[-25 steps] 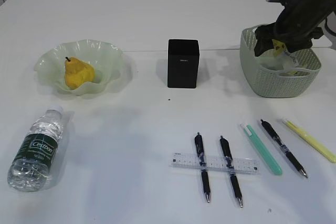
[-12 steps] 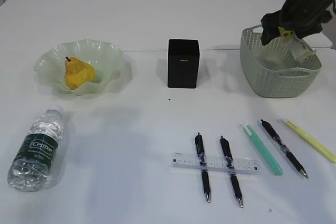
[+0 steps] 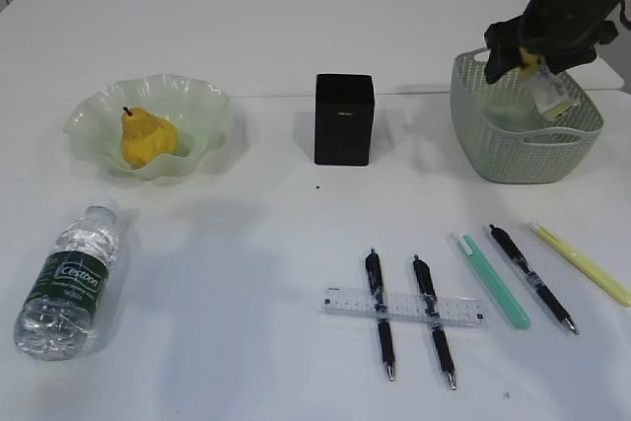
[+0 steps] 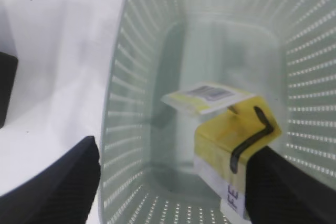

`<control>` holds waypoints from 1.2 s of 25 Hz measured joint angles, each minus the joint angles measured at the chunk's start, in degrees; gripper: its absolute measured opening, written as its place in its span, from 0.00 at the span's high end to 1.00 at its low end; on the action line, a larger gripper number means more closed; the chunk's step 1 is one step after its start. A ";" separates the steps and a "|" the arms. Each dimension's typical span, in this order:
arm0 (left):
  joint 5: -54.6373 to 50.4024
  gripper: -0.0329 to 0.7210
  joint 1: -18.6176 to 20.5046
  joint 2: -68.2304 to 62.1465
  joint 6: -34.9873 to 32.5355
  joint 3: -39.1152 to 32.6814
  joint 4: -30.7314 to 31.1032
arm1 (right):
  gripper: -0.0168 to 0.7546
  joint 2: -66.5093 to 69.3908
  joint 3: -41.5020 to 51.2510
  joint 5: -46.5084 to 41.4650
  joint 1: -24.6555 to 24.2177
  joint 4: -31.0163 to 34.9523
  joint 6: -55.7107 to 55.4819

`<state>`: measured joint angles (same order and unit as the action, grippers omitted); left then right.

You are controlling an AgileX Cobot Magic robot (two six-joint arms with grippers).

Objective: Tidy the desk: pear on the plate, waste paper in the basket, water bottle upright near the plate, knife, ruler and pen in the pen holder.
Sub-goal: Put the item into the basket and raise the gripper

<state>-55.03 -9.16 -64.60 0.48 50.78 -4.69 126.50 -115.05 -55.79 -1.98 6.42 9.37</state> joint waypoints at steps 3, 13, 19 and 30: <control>0.00 0.41 0.00 0.00 0.00 0.00 0.00 | 0.21 0.00 0.00 -0.90 0.28 -2.31 -0.46; 0.00 0.41 0.00 0.00 0.00 0.00 0.00 | 0.28 0.12 -0.13 -4.03 1.19 -8.38 -4.66; 0.00 0.41 0.00 0.00 0.00 0.00 0.00 | 0.30 0.12 -0.13 -4.16 1.19 -10.43 -5.05; 1.12 0.41 0.00 0.00 0.00 0.00 0.00 | 0.30 0.12 -0.13 -5.24 4.14 -14.95 -5.59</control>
<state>-53.91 -9.16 -64.60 0.48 50.78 -4.69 126.62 -115.18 -61.03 2.17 -8.54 3.78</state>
